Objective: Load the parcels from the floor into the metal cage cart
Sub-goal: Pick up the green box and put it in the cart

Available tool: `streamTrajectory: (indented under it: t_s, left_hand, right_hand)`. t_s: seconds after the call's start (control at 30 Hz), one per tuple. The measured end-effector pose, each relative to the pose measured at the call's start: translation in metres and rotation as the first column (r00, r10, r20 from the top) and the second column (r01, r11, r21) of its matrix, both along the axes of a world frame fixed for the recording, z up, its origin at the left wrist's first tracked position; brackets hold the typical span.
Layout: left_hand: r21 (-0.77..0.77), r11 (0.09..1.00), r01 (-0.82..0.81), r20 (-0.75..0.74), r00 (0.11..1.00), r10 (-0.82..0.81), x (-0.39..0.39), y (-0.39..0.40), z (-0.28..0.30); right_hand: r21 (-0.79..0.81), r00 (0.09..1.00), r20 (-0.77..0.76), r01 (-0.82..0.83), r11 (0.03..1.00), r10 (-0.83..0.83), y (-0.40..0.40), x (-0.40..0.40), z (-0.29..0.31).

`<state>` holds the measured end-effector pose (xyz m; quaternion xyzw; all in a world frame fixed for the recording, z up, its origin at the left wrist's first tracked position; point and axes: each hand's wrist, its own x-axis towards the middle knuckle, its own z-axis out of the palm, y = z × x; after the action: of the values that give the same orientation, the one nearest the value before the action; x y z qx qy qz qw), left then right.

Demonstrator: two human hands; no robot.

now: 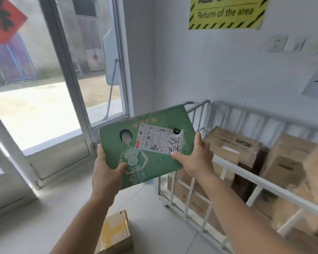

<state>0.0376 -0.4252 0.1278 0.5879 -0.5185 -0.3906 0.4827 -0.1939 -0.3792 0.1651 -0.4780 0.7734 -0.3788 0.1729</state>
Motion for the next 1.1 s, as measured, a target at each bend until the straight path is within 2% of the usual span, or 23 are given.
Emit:
streamTrajectory:
  t_s: [0.33,0.57,0.7,0.83,1.1]
  left_hand:
    - [-0.068,0.975,0.210,0.091,0.975,-0.203,-0.188,-0.080,0.048]
    - [-0.036,0.951,0.307,0.213,0.932,-0.293,-0.297,-0.141,0.056]
    - [0.030,0.927,0.374,0.272,0.889,-0.367,-0.345,-0.173,0.041]
    - [0.108,0.894,0.434,0.264,0.855,-0.447,-0.380,-0.211,0.014]
    - [0.330,0.821,0.466,0.317,0.764,-0.561,-0.418,-0.303,-0.067]
  right_hand:
    - [-0.065,0.973,0.056,0.227,0.972,-0.224,-0.033,-0.173,0.018]
    - [-0.009,0.947,0.074,0.314,0.949,-0.313,-0.074,-0.274,0.010]
    - [0.067,0.923,0.090,0.370,0.927,-0.375,-0.097,-0.314,-0.012]
    - [0.159,0.911,0.069,0.393,0.906,-0.407,-0.127,-0.343,-0.038]
    - [0.382,0.888,0.051,0.405,0.831,-0.456,-0.201,-0.369,-0.102]
